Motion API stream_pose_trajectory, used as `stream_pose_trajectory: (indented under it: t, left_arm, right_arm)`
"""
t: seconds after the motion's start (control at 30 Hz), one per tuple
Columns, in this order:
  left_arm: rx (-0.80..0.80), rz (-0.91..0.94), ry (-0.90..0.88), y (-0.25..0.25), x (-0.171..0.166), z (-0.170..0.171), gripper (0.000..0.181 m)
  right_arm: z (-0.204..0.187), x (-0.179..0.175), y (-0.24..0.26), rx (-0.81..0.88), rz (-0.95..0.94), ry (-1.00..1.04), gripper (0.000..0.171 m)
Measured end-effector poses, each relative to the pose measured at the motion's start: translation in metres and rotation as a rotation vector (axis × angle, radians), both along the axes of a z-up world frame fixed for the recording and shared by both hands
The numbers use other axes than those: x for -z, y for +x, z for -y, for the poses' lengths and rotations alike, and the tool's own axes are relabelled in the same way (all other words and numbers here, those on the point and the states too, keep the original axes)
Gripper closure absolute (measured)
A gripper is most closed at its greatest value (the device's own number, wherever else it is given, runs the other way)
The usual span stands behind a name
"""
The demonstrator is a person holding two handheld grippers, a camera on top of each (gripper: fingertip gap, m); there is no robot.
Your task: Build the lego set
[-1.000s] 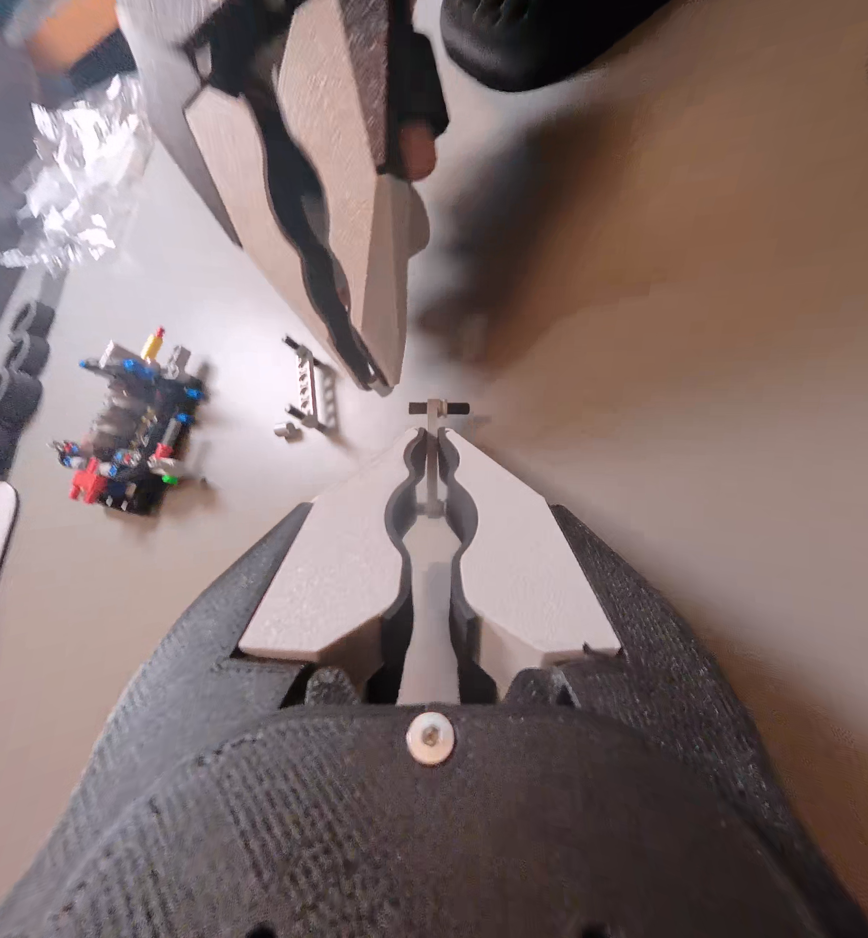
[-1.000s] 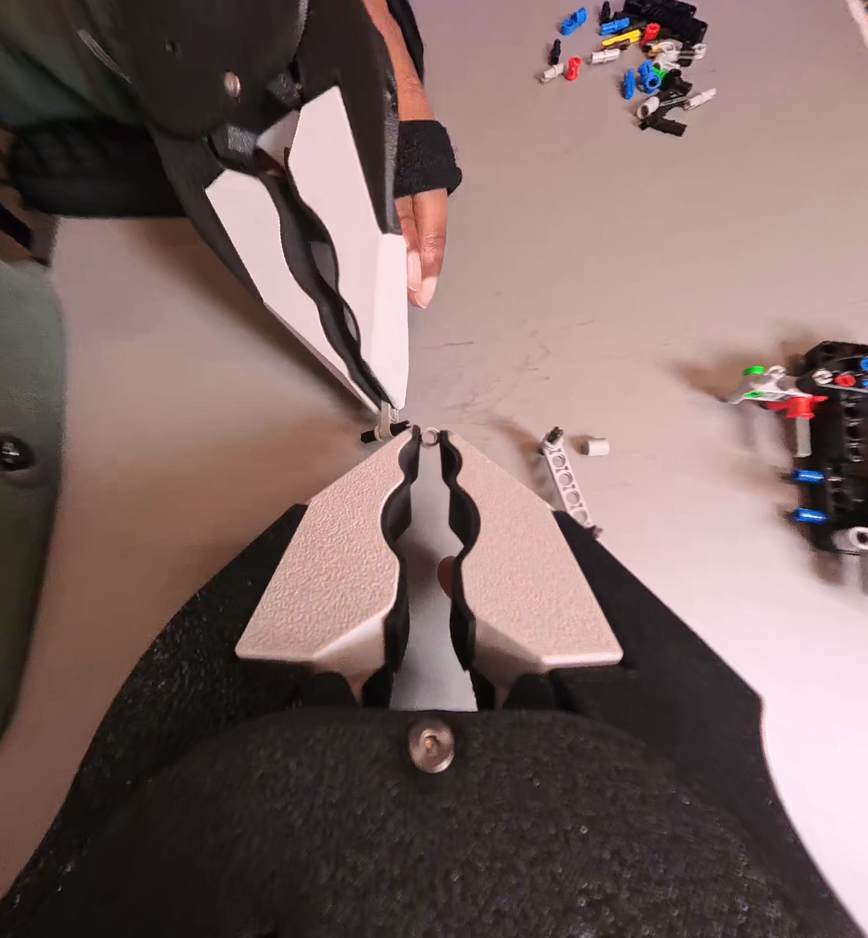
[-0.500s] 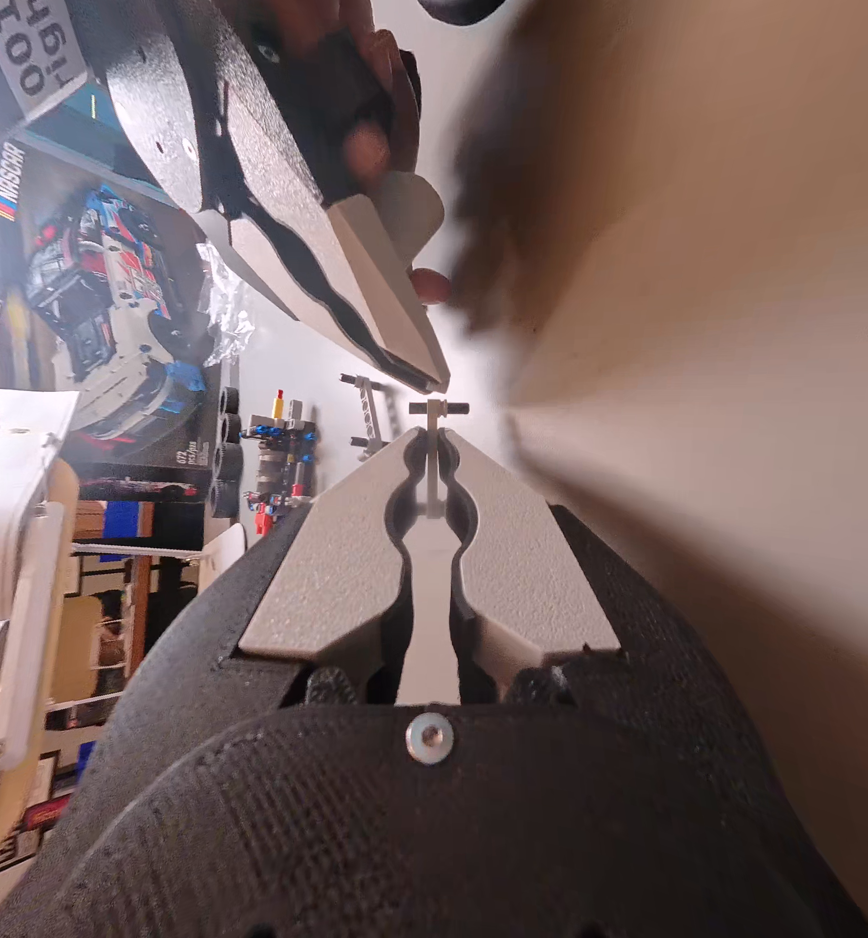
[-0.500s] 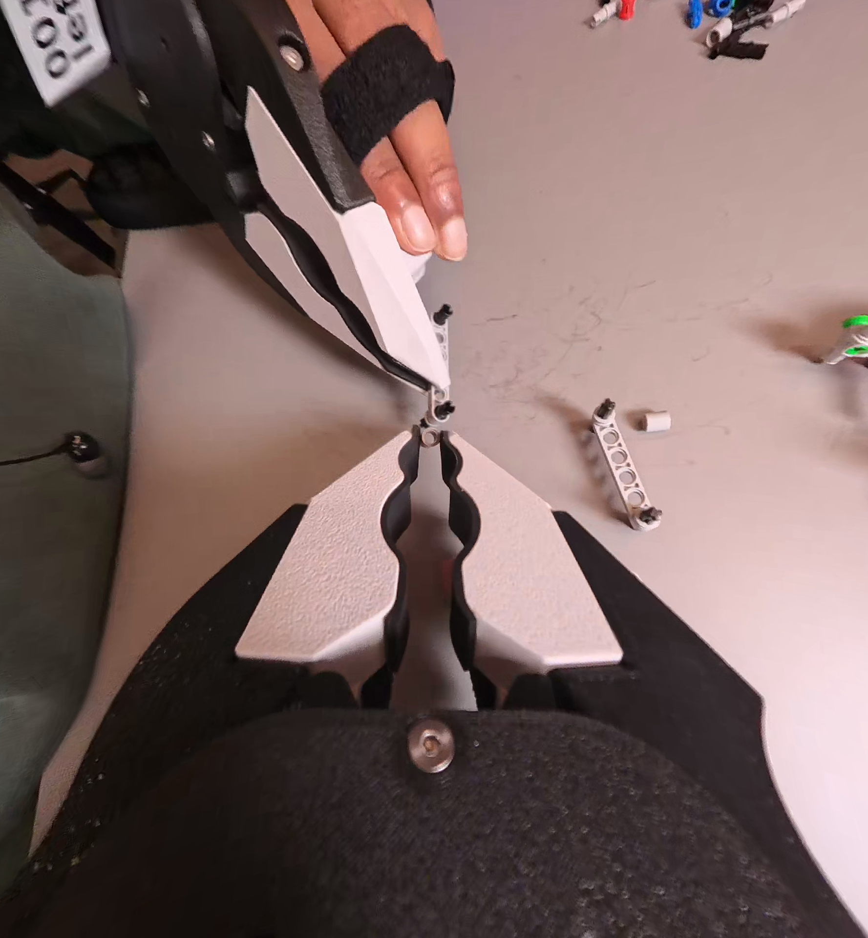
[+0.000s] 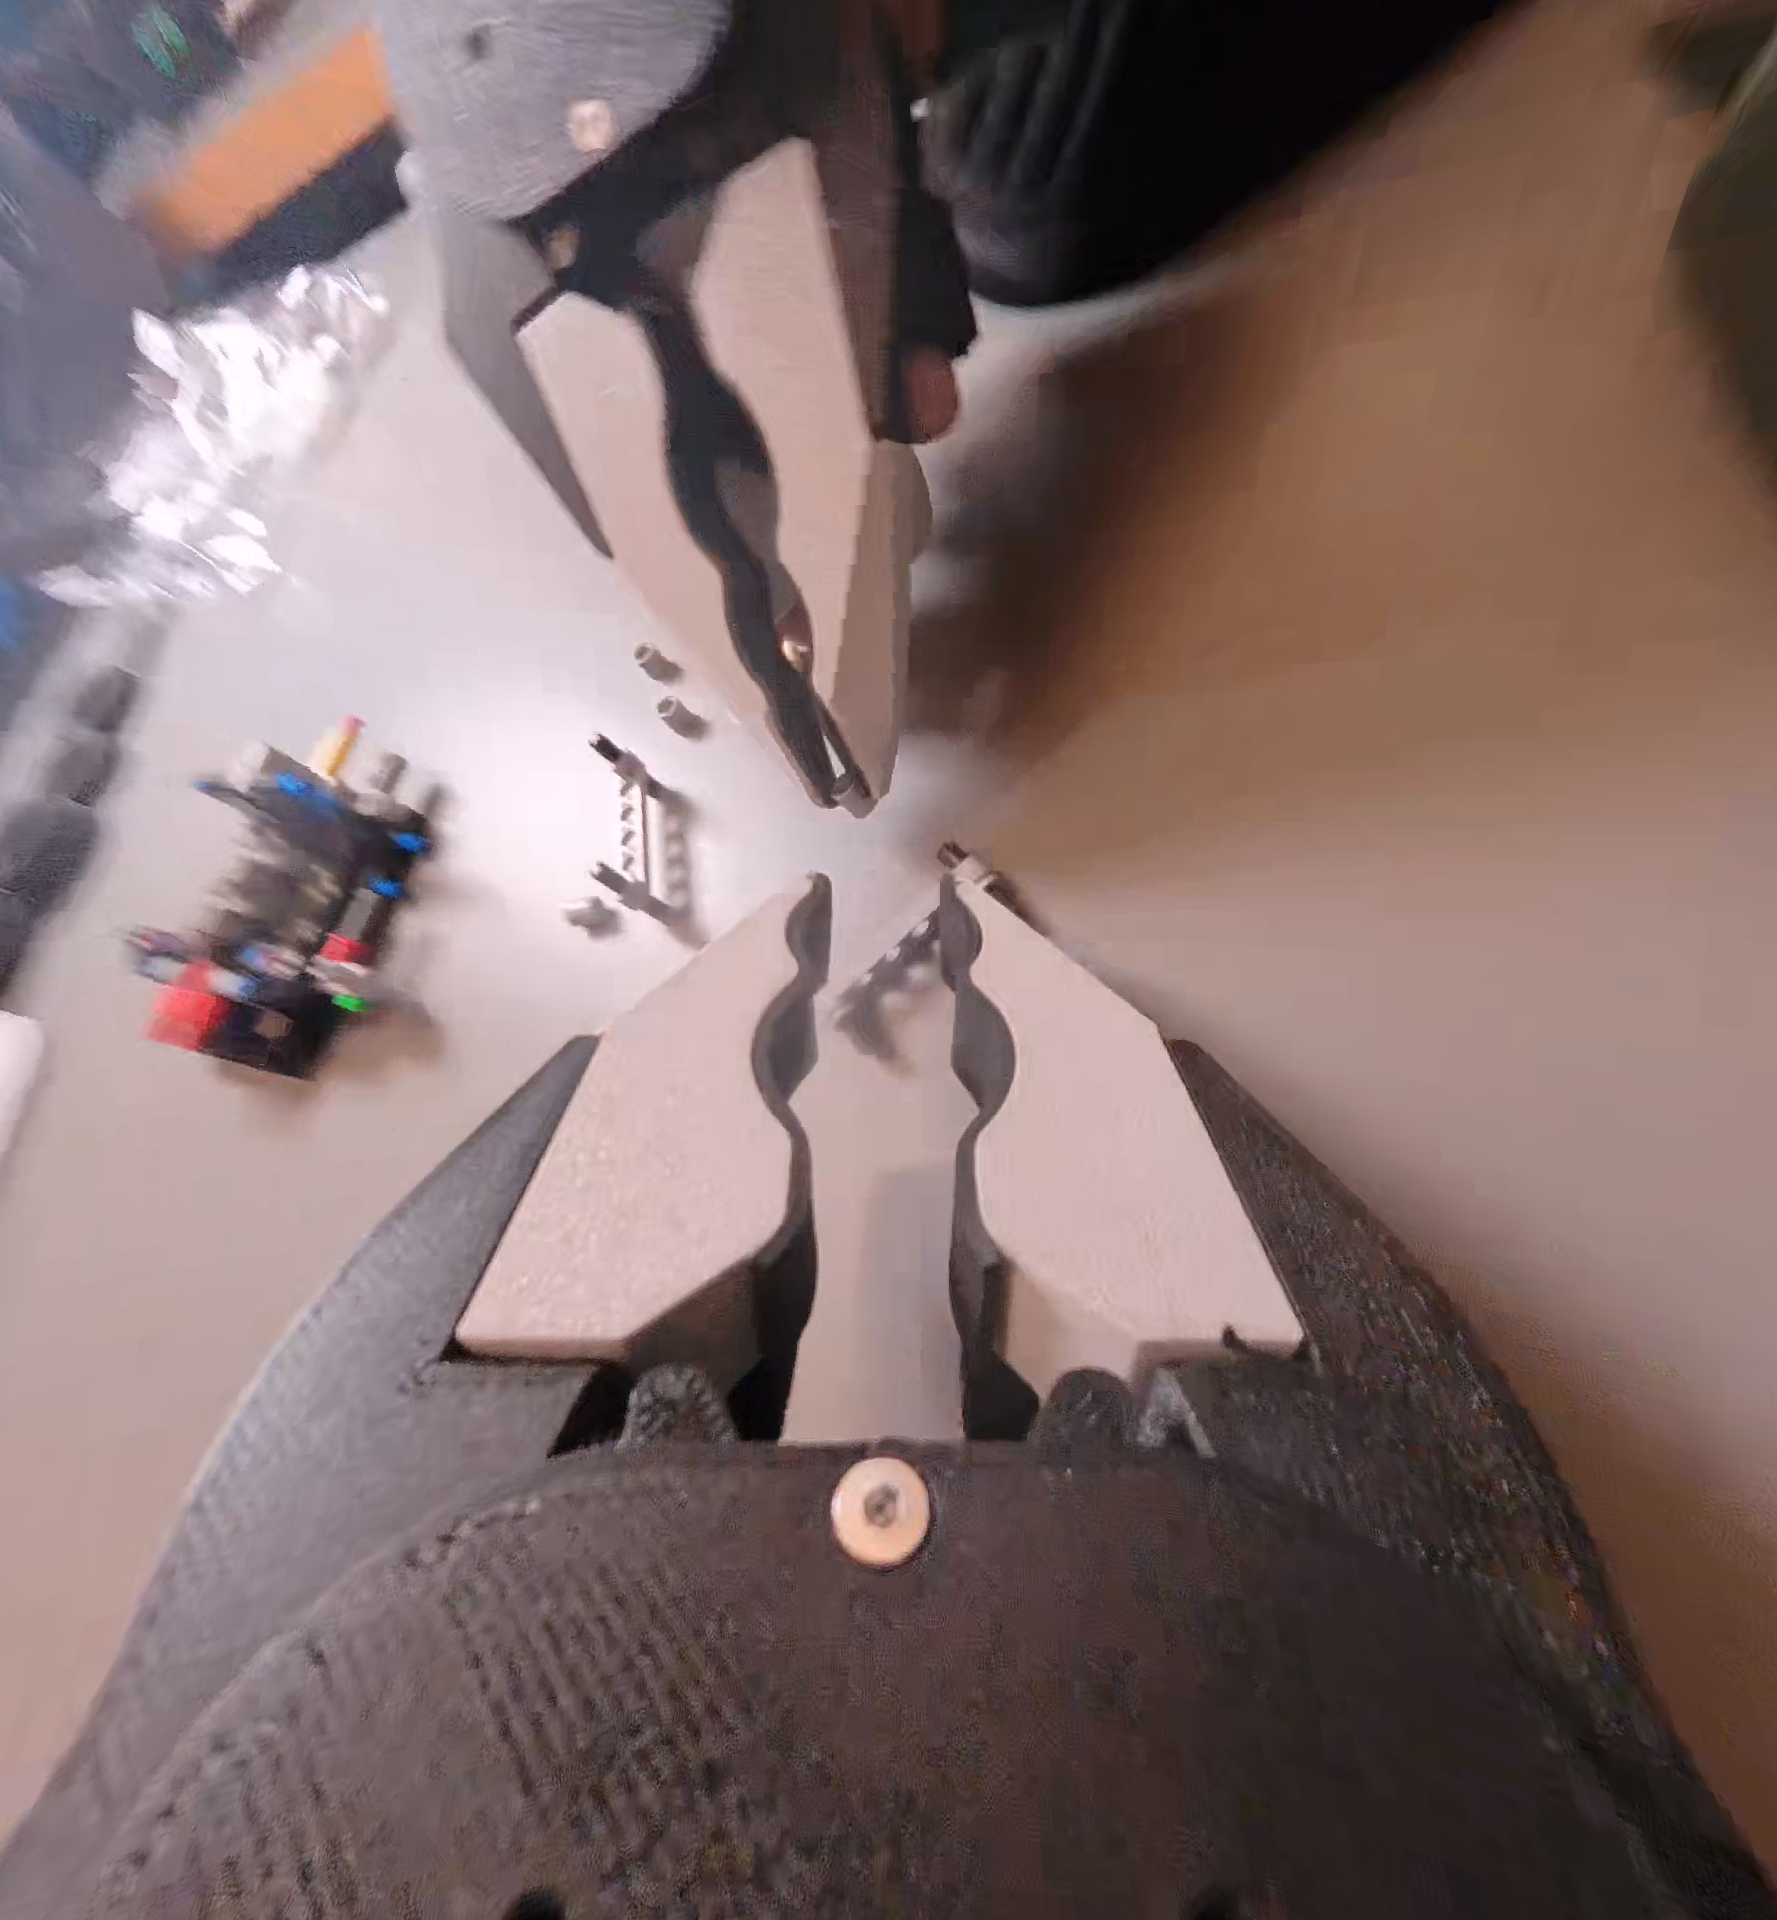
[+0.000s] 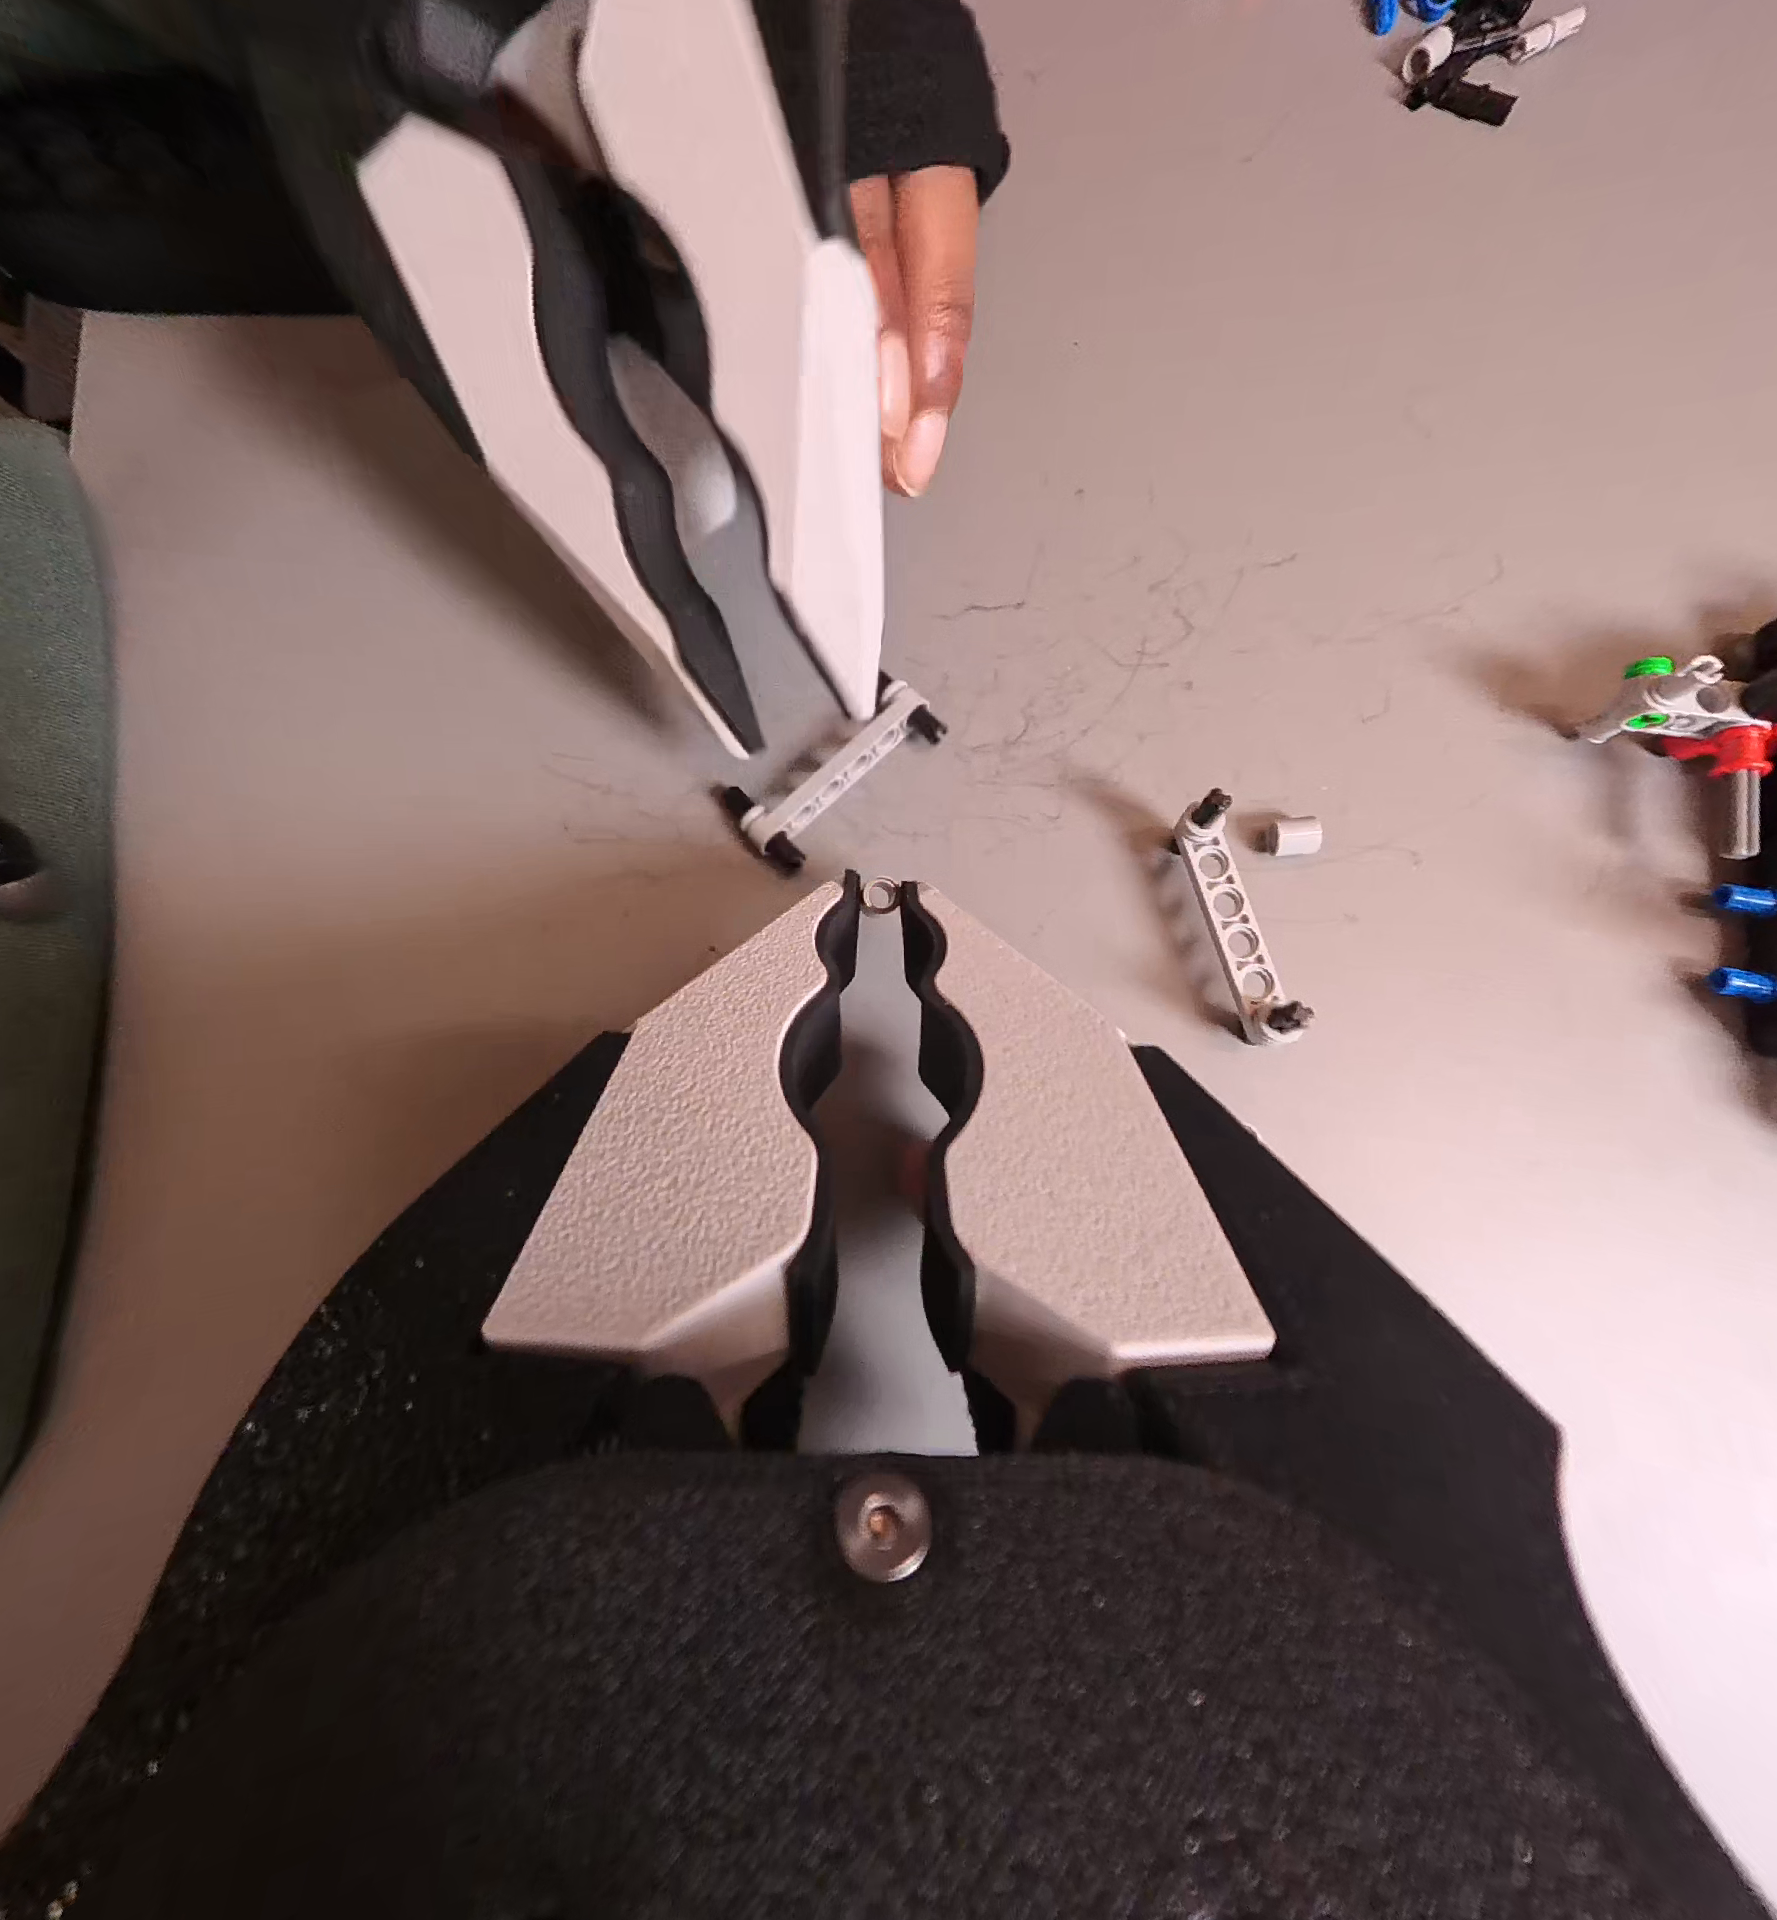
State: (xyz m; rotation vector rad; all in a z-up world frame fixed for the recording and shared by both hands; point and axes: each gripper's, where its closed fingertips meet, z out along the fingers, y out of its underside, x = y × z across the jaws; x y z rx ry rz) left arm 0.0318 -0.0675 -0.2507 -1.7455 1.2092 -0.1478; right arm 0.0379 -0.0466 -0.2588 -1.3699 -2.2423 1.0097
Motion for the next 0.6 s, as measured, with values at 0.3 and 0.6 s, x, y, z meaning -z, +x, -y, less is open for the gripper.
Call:
stream_pose_trajectory:
  t: [0.3,0.6]
  left_arm:
    - [-0.224,0.332,-0.514,-0.034,0.015,-0.007,0.159]
    - [-0.219,0.158,-0.454,-0.022,0.022,-0.007,0.174]
  right_arm:
    - [-0.001,0.002,0.001,-0.012,0.003,0.028,0.166]
    - [-0.005,-0.014,-0.009,0.078,-0.083,-0.102,0.166]
